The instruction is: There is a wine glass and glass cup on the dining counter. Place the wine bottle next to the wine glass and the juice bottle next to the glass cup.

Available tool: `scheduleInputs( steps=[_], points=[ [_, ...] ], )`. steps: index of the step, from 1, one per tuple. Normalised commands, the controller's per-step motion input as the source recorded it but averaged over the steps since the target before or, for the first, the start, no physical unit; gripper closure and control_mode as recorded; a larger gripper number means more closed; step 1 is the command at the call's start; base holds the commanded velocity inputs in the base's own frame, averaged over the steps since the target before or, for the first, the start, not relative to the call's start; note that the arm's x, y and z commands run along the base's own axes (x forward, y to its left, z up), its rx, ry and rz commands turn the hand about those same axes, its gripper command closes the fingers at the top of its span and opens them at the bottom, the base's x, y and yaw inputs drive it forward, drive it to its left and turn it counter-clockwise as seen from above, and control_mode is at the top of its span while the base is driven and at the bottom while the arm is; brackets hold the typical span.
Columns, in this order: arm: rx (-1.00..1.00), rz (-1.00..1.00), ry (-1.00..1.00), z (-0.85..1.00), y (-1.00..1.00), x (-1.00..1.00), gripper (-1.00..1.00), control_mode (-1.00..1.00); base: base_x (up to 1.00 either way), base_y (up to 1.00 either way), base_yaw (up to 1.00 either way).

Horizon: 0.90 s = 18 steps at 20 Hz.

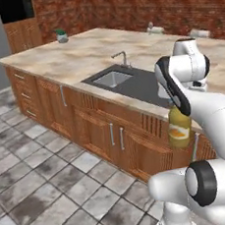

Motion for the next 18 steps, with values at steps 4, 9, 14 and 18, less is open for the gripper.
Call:
scheduleInputs(
  steps=[4, 9, 14, 18],
  points=[
    [0.00, 0.00, 0.00, 0.00, 0.00, 0.00, 1.00, 1.00, 0.06, 0.09, -0.74],
    [0.00, 0.00, 0.00, 0.00, 0.00, 0.00, 1.00, 1.00, 0.01, 0.00, -0.90],
    [0.00, 0.00, 0.00, 0.00, 0.00, 0.00, 1.00, 1.00, 0.02, 0.06, -0.80],
    [0.00, 0.00, 0.00, 0.00, 0.00, 0.00, 1.00, 1.00, 0.05, 0.09, -0.72]
  ],
)
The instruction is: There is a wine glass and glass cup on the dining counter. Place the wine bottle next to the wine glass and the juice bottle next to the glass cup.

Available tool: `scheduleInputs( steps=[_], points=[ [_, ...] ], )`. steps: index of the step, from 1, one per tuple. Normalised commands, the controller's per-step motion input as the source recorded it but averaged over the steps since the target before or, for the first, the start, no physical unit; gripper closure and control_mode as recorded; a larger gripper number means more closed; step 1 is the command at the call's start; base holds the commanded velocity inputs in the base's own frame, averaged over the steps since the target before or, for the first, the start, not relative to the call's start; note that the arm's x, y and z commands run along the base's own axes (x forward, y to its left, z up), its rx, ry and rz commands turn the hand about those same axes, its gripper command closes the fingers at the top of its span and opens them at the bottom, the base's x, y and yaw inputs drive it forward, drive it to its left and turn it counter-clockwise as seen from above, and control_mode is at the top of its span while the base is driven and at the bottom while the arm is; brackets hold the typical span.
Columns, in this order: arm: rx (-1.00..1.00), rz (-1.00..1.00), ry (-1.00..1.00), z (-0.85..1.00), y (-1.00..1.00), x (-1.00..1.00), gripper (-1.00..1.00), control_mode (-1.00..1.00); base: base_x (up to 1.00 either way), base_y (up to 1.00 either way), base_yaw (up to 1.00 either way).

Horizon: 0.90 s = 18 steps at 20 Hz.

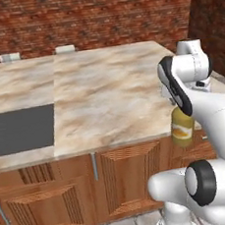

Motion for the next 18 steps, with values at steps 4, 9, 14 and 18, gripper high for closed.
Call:
scheduleInputs(
  steps=[4, 9, 14, 18],
  points=[
    [0.00, 0.00, 0.00, 0.00, 0.00, 0.00, 1.00, 1.00, 0.03, 0.06, -0.37],
    [0.00, 0.00, 0.00, 0.00, 0.00, 0.00, 1.00, 1.00, 0.14, -0.26, -0.02],
    [0.00, 0.00, 0.00, 0.00, 0.00, 0.00, 1.00, 1.00, 0.20, -0.65, 0.00],
    [0.00, 0.00, 0.00, 0.00, 0.00, 0.00, 1.00, 1.00, 0.25, -0.72, 0.00]
  ],
)
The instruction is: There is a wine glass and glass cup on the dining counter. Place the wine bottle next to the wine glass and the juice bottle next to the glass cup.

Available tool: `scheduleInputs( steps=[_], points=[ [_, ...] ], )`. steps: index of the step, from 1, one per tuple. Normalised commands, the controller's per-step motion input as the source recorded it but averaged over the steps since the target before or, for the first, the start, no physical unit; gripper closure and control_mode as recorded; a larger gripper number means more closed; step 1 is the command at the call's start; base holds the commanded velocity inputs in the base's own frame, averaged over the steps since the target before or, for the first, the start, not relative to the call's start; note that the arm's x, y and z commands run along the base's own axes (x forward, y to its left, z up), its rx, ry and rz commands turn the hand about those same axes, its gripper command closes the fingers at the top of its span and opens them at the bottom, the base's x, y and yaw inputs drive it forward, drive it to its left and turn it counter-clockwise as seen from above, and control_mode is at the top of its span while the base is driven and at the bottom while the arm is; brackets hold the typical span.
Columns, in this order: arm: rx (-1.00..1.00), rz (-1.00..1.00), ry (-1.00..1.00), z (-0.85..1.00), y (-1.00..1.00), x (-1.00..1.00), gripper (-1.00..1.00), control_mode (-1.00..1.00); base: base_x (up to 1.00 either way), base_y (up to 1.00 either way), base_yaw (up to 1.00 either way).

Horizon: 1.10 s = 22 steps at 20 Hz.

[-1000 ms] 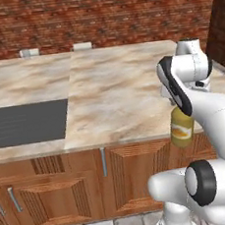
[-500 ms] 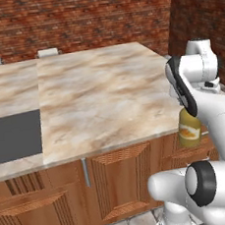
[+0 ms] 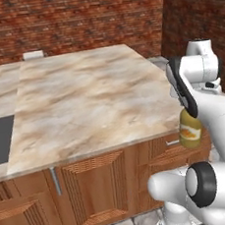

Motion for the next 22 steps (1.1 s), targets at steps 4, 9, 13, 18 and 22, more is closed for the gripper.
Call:
scheduleInputs(
  steps=[4, 9, 13, 18, 22],
  points=[
    [0.00, 0.00, 0.00, 0.00, 0.00, 0.00, 1.00, 1.00, 0.25, -0.72, 0.00],
    [0.00, 0.00, 0.00, 0.00, 0.00, 0.00, 1.00, 1.00, 0.28, -0.72, 0.00],
    [0.00, 0.00, 0.00, 0.00, 0.00, 0.00, 1.00, 1.00, 0.32, -0.71, 0.00],
    [0.00, 0.00, 0.00, 0.00, 0.00, 0.00, 1.00, 1.00, 0.33, -0.70, 0.00],
    [0.00, 0.00, 0.00, 0.00, 0.00, 0.00, 1.00, 1.00, 0.36, -0.69, 0.00]
  ],
)
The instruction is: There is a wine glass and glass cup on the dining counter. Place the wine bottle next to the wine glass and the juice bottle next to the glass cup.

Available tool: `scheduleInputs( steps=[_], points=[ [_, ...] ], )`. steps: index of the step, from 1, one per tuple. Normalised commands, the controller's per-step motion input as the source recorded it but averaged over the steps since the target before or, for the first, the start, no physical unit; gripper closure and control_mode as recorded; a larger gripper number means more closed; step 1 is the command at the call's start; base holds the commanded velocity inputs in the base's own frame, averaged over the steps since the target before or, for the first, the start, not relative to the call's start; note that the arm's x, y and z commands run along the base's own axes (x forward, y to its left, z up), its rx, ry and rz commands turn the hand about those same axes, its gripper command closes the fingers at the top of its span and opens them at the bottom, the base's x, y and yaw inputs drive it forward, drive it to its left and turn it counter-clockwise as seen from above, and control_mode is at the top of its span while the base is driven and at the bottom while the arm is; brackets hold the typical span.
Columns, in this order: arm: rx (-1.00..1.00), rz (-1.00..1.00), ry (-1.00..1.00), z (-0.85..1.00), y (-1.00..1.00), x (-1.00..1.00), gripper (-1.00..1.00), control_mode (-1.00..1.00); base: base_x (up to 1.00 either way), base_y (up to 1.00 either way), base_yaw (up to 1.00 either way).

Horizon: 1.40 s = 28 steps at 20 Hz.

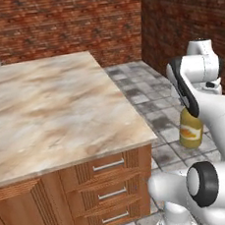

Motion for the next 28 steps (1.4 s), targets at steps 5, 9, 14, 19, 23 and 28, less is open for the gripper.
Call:
scheduleInputs(
  steps=[5, 9, 14, 19, 23, 28],
  points=[
    [0.00, 0.00, 0.00, 0.00, 0.00, 0.00, 1.00, 1.00, 0.44, -0.66, 0.00],
    [0.00, 0.00, 0.00, 0.00, 0.00, 0.00, 1.00, 1.00, 0.49, -0.64, 0.00],
    [0.00, 0.00, 0.00, 0.00, 0.00, 0.00, 1.00, 1.00, 0.56, -0.57, 0.02],
    [0.00, 0.00, 0.00, 0.00, 0.00, 0.00, 1.00, 1.00, 0.62, -0.53, 0.03],
    [0.00, 0.00, 0.00, 0.00, 0.00, 0.00, 1.00, 1.00, 0.65, -0.52, 0.03],
    [0.00, 0.00, 0.00, 0.00, 0.00, 0.00, 1.00, 1.00, 0.68, -0.49, 0.02]
  ],
)
